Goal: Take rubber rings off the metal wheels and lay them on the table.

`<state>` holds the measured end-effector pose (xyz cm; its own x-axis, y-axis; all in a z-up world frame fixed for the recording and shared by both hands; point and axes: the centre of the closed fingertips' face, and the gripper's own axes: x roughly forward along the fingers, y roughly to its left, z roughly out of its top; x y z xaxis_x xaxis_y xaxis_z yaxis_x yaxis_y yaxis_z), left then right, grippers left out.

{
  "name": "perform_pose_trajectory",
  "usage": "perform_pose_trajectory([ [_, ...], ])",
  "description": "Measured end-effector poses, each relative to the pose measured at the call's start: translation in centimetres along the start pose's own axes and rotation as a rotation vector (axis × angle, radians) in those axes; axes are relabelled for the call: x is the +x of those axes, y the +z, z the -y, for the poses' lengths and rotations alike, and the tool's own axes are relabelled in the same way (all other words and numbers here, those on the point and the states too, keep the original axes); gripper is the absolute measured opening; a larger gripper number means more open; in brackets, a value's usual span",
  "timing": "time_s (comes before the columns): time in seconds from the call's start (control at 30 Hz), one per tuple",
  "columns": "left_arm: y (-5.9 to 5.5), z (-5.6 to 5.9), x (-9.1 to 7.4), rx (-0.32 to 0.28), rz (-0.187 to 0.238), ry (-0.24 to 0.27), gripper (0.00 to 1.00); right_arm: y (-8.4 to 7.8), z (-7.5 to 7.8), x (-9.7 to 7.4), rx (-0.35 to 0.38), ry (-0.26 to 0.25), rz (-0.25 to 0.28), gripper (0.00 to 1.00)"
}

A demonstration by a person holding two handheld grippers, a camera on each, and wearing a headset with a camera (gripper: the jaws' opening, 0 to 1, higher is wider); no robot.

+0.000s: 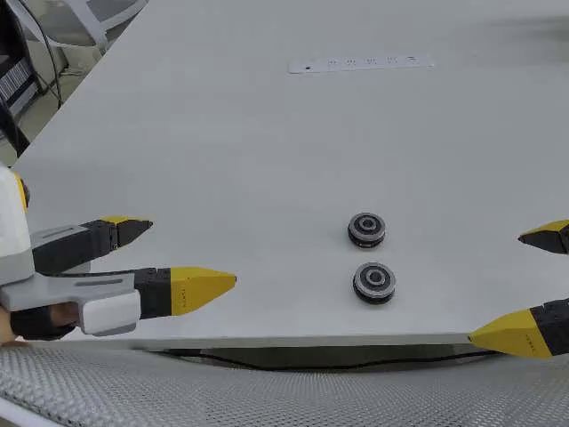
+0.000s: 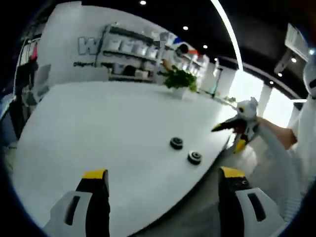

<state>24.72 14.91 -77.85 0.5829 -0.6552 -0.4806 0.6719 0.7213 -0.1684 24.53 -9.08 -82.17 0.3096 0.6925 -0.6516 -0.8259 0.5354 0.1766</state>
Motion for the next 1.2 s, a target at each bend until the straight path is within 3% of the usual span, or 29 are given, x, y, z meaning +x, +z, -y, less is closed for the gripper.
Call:
perform_pose_trajectory([
  [0.33,-0.1,0.2,0.1,0.034,-0.021,-0.011,0.92,0.0,0.0,-0.2,0.034,0.006,0.023,0.93],
  [0.5,0.4,0.5,0.1,0.030,0.010,-0.031,0.93,0.3,0.2,-0.3,0.054,0.001,0.044,0.93],
  [0.6,1.7,1.1,0.0,0.061,0.070,-0.065,0.93,0.1,0.0,-0.2,0.042,0.013,0.030,0.94],
  [0.7,1.3,0.8,0.0,0.058,0.041,-0.065,0.95,0.2,-0.2,-0.2,0.017,0.014,0.027,0.92],
  [0.77,1.2,0.6,0.0,0.117,0.018,-0.065,0.93,0.3,-0.2,-0.2,0.016,0.016,0.029,0.92],
  [0.8,1.8,0.7,0.0,0.148,0.037,-0.068,0.92,0.3,-0.2,-0.2,0.015,0.017,0.029,0.92],
  [0.9,2.6,0.5,-0.1,0.149,0.055,-0.073,0.91,0.4,-0.2,-0.3,0.003,0.022,0.023,0.91],
  [1.0,2.9,0.6,-0.2,0.146,0.061,-0.084,0.92,0.6,-0.3,-0.4,-0.005,0.026,0.032,0.89],
  [1.2,3.5,1.7,-0.7,0.132,0.095,-0.099,0.92,0.9,-0.2,-0.4,0.029,0.037,0.060,0.89],
])
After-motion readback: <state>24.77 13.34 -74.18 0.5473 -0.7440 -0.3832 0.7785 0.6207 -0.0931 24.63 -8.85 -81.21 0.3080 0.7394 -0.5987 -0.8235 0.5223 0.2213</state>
